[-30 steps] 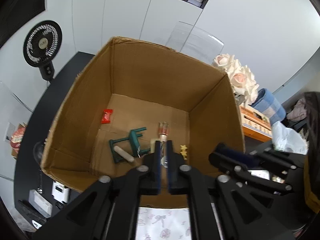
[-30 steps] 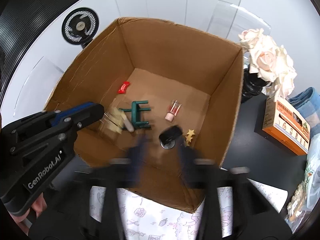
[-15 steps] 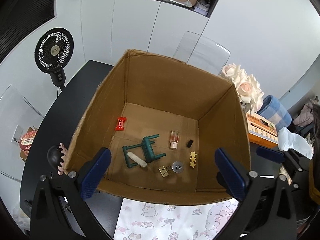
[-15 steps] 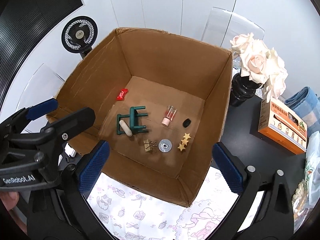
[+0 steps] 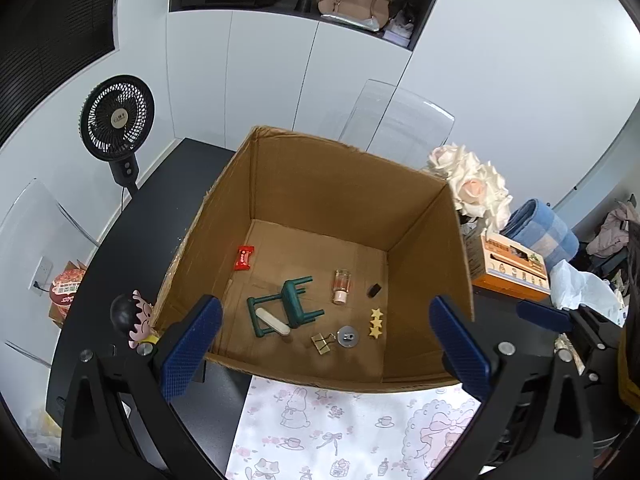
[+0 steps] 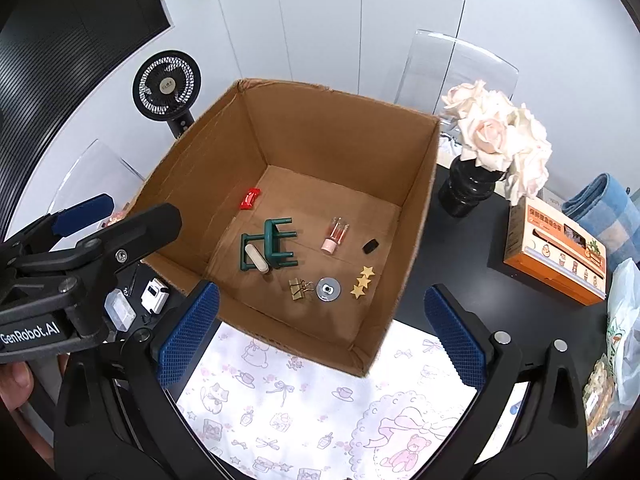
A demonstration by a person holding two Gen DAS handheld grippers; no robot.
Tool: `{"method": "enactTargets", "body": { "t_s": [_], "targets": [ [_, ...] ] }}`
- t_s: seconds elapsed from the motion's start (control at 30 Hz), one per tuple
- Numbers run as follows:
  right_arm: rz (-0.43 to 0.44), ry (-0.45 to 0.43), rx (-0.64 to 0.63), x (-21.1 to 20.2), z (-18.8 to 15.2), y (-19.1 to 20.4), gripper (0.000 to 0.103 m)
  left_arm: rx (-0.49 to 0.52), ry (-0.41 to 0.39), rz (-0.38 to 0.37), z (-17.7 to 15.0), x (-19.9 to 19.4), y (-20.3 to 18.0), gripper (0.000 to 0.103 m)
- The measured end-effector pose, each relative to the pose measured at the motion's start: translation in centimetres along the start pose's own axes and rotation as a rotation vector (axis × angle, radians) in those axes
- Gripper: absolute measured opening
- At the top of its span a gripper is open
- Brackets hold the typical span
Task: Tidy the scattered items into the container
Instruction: 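Move both tools back over the mat toward the white cable and blue bottle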
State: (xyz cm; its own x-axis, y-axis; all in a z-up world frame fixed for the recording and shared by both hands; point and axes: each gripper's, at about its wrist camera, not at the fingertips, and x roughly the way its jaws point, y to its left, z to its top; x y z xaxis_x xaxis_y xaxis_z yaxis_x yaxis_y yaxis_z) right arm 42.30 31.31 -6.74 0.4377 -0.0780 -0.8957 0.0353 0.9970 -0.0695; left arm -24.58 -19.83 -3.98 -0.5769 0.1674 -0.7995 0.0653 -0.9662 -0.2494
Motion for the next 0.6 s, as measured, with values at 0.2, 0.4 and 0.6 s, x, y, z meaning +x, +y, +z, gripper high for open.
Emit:
{"method": "enactTargets", "body": {
  "t_s": [0.2,0.4,0.6],
  "targets": [
    [-0.003,-0.022,0.021,-2.2,-1.0,-1.8,0.103,0.014,-0.015,-0.003,-0.2,-1.2,-1.6,0.103],
    [-0.005,-0.042,0.045,-4.1,-2.1,-3.8,0.103,0.038,-0.023,-0.007,-0.6,-2.1,-3.9,0.103],
    [-0.012,-0.054,0.068,-5.5,-3.3,-6.5,0.103,0.057,-0.030,-0.013,-1.0,-2.7,-6.7,0.103]
  ]
}}
